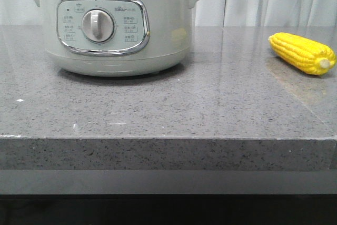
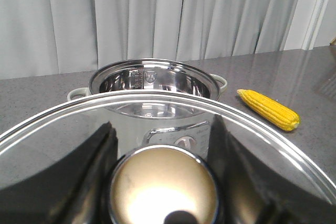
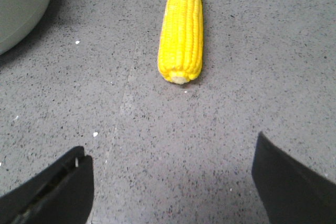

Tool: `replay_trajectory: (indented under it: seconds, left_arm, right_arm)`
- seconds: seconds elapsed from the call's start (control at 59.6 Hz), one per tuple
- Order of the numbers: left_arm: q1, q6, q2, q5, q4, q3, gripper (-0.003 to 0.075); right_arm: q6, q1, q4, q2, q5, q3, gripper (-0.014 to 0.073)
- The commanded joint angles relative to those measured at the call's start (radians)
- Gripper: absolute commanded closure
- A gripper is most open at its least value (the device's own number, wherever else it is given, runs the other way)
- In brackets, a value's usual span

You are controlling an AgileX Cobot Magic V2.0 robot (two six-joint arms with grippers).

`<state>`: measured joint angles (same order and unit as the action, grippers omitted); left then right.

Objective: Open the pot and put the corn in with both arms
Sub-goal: 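Lower the right gripper onto the yellow corn cob and grasp it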

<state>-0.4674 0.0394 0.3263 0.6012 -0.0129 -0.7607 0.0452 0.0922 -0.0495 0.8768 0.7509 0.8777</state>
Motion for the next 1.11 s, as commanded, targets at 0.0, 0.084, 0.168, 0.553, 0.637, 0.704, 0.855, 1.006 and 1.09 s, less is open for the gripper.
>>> replay_trajectory:
  seconds: [0.0,0.084,0.168,0.553,0.637,0.704,0.855,1.006,1.09]
  left_arm:
    - [-0.002,0.004,0.011,-0.148,-0.01,-0.033,0.0532]
    - [-0.002,0.004,0.011,-0.148,-0.01,-0.033,0.0532]
    - [-0.002,0.004,0.011,-0.148,-0.01,-0.033,0.0532]
    - [-0.002,0.004,0.011,-0.148,-0.01,-0.033,0.0532]
    - [-0.002,0.004,0.011,-0.148,-0.01,-0.033,0.0532]
    - [-0.002,0.004,0.011,-0.148,-0.01,-0.033,0.0532]
    - [-0.002,0.004,0.011,-0.148,-0.01,-0.033,0.0532]
    - [-0.002,0.004,0.011,-0.148,-0.01,-0.033,0.0532]
    - [-0.002,0.004,0.011,-0.148,-0.01,-0.033,0.0532]
  right_arm:
    - [-0.008,0.001,-0.004,0.077,-0.023,0.099,-0.0031]
    - [-0.008,0.001,-0.004,0.166,0.027,0.174,-0.0031]
    - [-0.008,0.001,-0.004,0.258,0.08,0.252,-0.0031]
    - [-0.008,0.001,0.05,0.629,0.237,0.561,-0.0031]
    - [-0.008,0.001,0.05,0.695,0.237,0.611,-0.0031]
    - [-0.008,0.001,0.05,0.74,0.231,0.642,-0.0031]
    - [-0.008,0.001,0.05,0.834,0.216,0.704,-0.0031]
    - [-0.008,0.001,0.05,0.894,0.193,0.74,-0.0031]
    - [-0.008,0.001,0.05,0.917,0.185,0.749,-0.0007]
